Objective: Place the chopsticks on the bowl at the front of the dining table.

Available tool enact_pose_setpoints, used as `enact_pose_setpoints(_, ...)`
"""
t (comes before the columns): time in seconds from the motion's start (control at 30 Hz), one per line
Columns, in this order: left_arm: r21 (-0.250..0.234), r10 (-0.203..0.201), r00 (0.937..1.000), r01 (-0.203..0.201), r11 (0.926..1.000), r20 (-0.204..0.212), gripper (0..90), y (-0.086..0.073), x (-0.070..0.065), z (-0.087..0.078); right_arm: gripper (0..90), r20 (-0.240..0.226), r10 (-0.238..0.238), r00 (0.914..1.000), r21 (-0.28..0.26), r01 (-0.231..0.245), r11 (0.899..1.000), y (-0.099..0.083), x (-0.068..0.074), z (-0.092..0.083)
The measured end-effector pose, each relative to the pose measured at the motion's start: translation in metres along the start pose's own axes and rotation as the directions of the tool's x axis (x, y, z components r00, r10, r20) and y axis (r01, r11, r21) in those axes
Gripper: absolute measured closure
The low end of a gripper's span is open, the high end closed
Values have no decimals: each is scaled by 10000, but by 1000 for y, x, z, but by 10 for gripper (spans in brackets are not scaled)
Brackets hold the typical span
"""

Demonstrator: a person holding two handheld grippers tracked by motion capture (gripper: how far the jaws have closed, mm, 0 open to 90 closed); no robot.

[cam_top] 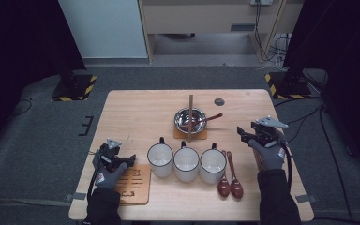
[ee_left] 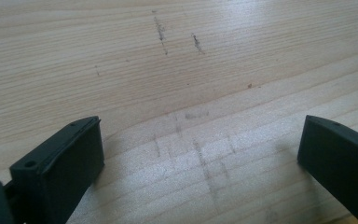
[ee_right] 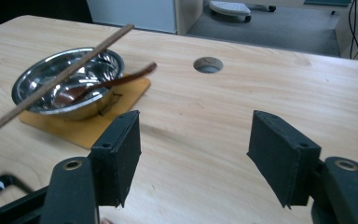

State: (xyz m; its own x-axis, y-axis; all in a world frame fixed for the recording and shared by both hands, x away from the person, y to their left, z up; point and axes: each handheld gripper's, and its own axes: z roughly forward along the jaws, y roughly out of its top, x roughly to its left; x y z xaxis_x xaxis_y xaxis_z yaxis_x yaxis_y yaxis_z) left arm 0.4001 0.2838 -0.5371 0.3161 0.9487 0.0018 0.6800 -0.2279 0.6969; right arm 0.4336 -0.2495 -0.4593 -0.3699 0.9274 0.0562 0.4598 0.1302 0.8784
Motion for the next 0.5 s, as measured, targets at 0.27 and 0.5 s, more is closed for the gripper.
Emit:
enact_pose_setpoints(0.27,0,-4,10000,4,10000,13,0,0,0,0,331,-15,194,9998,-104,-194,9998,-25,-19,-22)
enact_pose_setpoints(0.5,-43,-32,10000,32,10000,8,9,0,1,0,329,314,328,9990,111,-332,9994,-52,-38,-31)
